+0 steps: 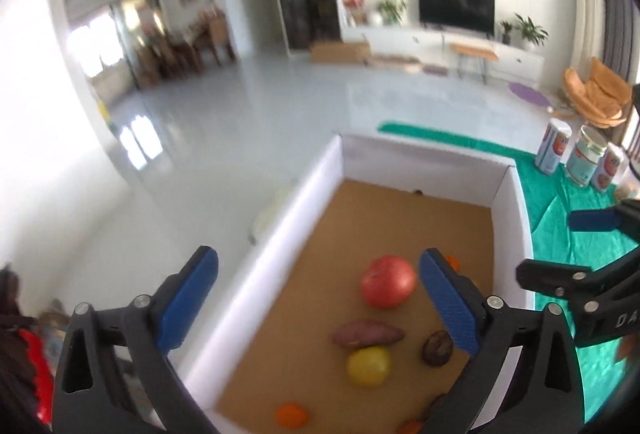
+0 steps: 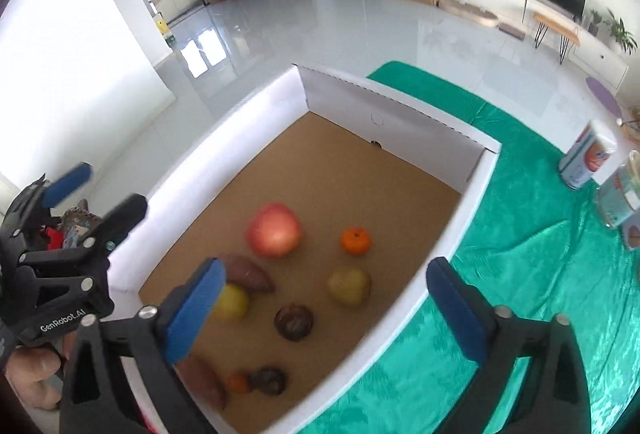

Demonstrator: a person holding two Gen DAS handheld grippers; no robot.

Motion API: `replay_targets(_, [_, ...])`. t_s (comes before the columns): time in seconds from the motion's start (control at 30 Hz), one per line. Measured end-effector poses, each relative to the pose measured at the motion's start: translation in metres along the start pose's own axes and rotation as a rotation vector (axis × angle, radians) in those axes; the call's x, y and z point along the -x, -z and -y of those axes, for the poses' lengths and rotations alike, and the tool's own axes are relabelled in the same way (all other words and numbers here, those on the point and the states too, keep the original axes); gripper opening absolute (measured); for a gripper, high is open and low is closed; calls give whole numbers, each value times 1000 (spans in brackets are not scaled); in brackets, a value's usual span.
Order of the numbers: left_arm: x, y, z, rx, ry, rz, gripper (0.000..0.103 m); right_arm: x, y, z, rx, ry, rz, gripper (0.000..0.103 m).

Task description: Organize fruits

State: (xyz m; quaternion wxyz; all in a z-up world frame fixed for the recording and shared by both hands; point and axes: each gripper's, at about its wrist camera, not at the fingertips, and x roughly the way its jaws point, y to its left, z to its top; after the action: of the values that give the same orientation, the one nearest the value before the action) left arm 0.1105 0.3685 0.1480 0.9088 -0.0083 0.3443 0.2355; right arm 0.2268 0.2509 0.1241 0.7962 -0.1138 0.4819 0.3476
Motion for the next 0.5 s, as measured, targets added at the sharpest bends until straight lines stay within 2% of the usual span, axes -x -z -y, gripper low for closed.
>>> replay_targets(0.1, [39,39,2,21,-62,-14,103,30,37,-15,41,4,-24,102])
replay_targets(0.17, [61,70,-1,93,-182,-25,103,45,63,-26,78,39,-42,102])
replay_targets(0.2, [68,82,-2,120,-199,-38,103,51,74,-33,90,47,-52,102])
replay_targets(0.27, [73,96,-5,137,-142,-97,103,62,97,-41,70,25,-64,102])
replay_targets(0.33, [67,104,-9,133,-57,-214,102,65,111,-45,37,5,-80,102])
replay_targets(0.37, [64,108,-13,157,-37,-250,102,65,115,-47,33,15,-77,102])
replay_targets(0.43, [73,112,-20,207,-30,-256,102,66,119,-58,60,42,-73,102])
replay_targets(0.5, [76,113,-22,211,-64,-253,102,68,121,-68,81,47,-71,102])
